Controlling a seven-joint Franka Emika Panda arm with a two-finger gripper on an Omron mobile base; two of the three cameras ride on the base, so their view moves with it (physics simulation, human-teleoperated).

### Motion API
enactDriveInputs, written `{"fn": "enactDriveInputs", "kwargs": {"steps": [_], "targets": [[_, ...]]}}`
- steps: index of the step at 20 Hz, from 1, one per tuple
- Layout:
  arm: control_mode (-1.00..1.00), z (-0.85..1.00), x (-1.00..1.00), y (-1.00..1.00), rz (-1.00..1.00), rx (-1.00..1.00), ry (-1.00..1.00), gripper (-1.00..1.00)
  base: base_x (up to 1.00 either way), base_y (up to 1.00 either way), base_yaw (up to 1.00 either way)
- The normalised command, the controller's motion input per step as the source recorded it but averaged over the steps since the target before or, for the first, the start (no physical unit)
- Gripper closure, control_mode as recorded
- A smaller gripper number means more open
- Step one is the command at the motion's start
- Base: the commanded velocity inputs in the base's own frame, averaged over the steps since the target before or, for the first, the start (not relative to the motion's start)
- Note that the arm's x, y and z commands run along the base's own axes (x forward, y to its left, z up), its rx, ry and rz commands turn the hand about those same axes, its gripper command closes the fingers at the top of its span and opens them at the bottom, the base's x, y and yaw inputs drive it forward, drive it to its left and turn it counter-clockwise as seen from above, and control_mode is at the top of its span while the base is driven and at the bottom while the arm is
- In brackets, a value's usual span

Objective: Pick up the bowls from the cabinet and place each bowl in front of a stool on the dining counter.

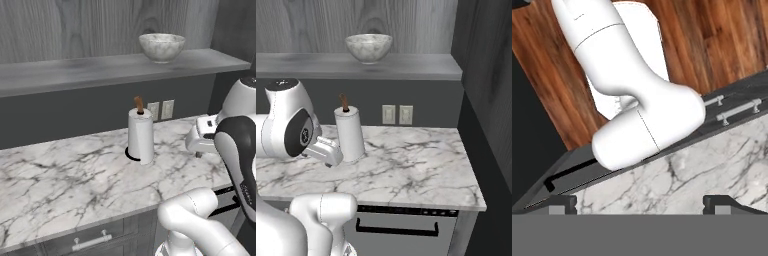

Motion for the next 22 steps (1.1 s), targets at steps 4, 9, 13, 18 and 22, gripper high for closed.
{"fn": "enactDriveInputs", "kwargs": {"steps": [4,9,13,18,22], "targets": [[-1.00,0.13,-0.04,-0.06,-0.20,0.03,-0.05,-1.00,0.00,0.00,0.00],[-1.00,0.71,-0.01,0.00,-0.35,-0.01,-0.14,-1.00,0.00,0.00,0.00],[-1.00,0.55,0.26,-0.10,-0.58,0.27,-0.01,-1.00,0.00,0.00,0.00],[-1.00,0.58,0.03,-0.03,-0.47,0.48,-0.11,-1.00,0.00,0.00,0.00],[-1.00,0.71,0.00,0.00,-0.35,0.33,-0.45,-1.00,0.00,0.00,0.00]]}}
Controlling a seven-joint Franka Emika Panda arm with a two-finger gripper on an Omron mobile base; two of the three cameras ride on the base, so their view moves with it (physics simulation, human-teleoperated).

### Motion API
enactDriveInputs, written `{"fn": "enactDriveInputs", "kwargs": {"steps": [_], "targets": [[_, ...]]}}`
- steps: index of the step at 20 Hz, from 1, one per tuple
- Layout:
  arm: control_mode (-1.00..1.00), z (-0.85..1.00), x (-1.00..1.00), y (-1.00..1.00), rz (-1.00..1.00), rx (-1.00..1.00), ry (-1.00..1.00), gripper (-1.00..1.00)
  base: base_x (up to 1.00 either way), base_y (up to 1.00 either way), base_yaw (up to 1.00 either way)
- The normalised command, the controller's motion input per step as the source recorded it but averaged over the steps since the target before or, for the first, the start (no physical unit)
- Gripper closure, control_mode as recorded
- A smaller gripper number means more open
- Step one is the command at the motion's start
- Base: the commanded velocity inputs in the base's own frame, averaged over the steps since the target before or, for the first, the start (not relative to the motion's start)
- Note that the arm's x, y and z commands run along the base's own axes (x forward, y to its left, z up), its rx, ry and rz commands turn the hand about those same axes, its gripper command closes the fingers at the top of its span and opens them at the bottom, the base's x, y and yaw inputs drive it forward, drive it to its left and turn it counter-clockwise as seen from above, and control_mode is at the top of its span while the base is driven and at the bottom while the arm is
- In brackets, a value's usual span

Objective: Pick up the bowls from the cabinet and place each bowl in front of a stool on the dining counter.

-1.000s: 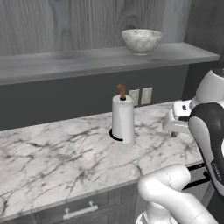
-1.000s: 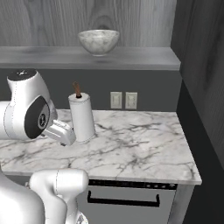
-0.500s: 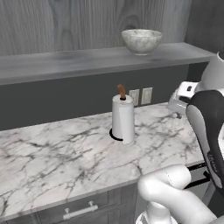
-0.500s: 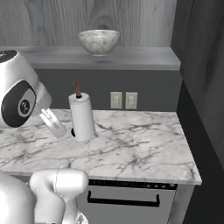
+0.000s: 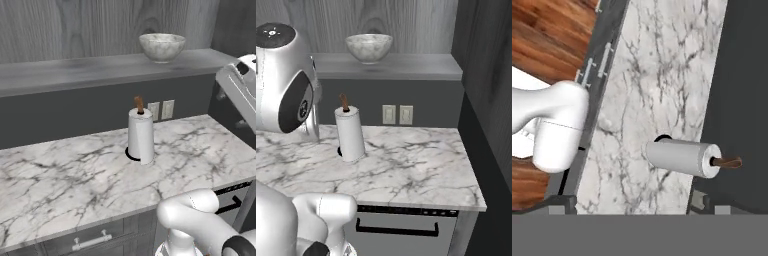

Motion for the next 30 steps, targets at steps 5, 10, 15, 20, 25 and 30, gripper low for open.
{"fn": "enactDriveInputs", "kwargs": {"steps": [5,10,15,20,25,30], "targets": [[-1.00,0.45,0.00,-0.01,-0.36,0.27,-0.43,-1.00,0.00,0.00,0.00],[-1.00,0.45,0.00,-0.10,-0.10,0.28,-0.41,-1.00,0.00,0.00,0.00],[-1.00,0.36,0.33,-0.19,0.11,0.10,-0.23,-1.00,0.00,0.00,0.00],[-1.00,0.03,0.62,-0.23,0.04,0.05,-0.02,-1.00,0.00,0.00,0.00],[-1.00,0.09,0.23,-0.12,0.02,0.02,-0.08,-1.00,0.00,0.00,0.00],[-1.00,0.06,0.55,-0.13,0.03,-0.08,-0.02,-1.00,0.00,0.00,0.00]]}}
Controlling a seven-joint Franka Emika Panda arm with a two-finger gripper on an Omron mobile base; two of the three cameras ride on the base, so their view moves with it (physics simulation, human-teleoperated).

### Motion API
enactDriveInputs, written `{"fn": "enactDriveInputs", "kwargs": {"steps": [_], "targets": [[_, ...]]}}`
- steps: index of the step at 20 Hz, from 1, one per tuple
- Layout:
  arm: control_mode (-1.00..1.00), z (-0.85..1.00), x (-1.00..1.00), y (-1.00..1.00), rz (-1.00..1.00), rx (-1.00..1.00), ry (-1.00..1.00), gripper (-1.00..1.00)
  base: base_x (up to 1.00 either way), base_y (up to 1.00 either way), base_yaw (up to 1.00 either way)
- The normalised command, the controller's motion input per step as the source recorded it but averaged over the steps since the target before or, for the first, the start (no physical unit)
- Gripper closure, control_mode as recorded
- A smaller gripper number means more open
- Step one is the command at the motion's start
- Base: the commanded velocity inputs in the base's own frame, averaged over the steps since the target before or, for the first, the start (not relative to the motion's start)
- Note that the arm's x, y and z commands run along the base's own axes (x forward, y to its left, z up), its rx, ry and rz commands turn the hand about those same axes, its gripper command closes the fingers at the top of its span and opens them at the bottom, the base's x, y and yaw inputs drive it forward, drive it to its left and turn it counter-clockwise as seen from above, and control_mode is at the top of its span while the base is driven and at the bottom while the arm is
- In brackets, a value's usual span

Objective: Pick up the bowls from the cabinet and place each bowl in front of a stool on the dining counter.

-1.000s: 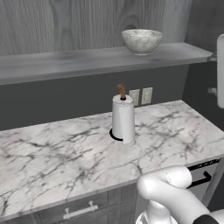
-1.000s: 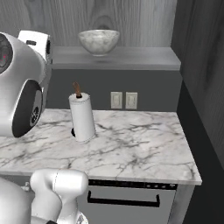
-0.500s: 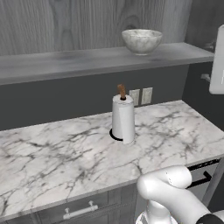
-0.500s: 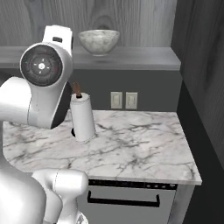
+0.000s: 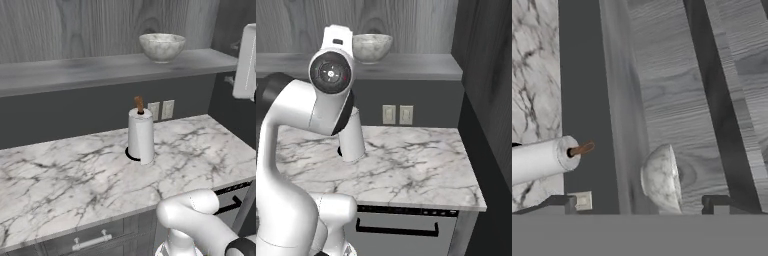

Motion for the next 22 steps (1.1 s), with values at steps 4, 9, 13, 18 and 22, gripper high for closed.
{"fn": "enactDriveInputs", "kwargs": {"steps": [4,9,13,18,22], "targets": [[-1.00,0.02,0.69,-0.22,0.03,-0.06,0.06,-1.00,0.00,0.00,0.00],[-1.00,0.08,0.61,-0.10,0.04,-0.01,0.07,-1.00,0.00,0.00,0.00],[-1.00,0.11,0.46,0.00,0.02,-0.02,0.08,-1.00,0.00,0.00,0.00],[-1.00,0.00,0.46,0.00,0.01,-0.01,0.02,-1.00,0.00,0.00,0.00],[-1.00,0.00,0.44,0.00,0.00,-0.01,0.00,-1.00,0.00,0.00,0.00]]}}
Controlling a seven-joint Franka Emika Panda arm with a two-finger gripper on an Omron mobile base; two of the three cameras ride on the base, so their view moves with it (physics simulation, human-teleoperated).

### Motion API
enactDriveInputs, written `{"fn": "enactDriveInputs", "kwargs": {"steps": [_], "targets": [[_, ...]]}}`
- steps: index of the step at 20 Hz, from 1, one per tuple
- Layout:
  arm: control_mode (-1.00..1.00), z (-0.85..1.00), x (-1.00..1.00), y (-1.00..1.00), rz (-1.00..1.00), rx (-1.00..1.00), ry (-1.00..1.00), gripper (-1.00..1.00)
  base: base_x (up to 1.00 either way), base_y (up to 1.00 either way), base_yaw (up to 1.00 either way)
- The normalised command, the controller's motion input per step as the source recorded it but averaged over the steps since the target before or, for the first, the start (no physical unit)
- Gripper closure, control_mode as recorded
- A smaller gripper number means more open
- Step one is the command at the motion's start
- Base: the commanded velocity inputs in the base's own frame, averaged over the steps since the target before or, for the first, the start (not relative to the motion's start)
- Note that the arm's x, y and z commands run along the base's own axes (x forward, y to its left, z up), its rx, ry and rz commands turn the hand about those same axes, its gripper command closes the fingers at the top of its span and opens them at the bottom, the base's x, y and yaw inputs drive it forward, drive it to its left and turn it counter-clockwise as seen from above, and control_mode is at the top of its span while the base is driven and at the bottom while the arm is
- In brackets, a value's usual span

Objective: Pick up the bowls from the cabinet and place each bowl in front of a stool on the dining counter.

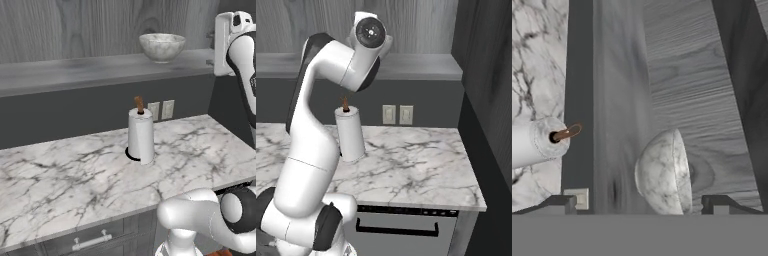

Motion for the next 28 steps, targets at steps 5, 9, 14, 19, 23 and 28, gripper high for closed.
{"fn": "enactDriveInputs", "kwargs": {"steps": [5,9,14,19,23,28], "targets": [[-1.00,0.00,0.35,0.00,0.00,-0.02,0.00,-1.00,0.00,0.00,0.00],[-1.00,0.00,0.38,0.00,0.00,-0.02,0.00,-1.00,0.00,0.00,0.00],[-1.00,-0.02,0.36,0.00,0.00,-0.03,0.00,-1.00,0.00,0.00,0.00],[-1.00,-0.07,0.40,0.00,0.00,-0.03,0.00,-1.00,0.00,0.00,0.00],[-1.00,-0.11,0.44,0.00,0.00,-0.02,0.00,-1.00,0.00,0.00,0.00],[-1.00,-0.02,0.44,0.00,0.00,-0.04,0.00,-1.00,0.00,0.00,0.00]]}}
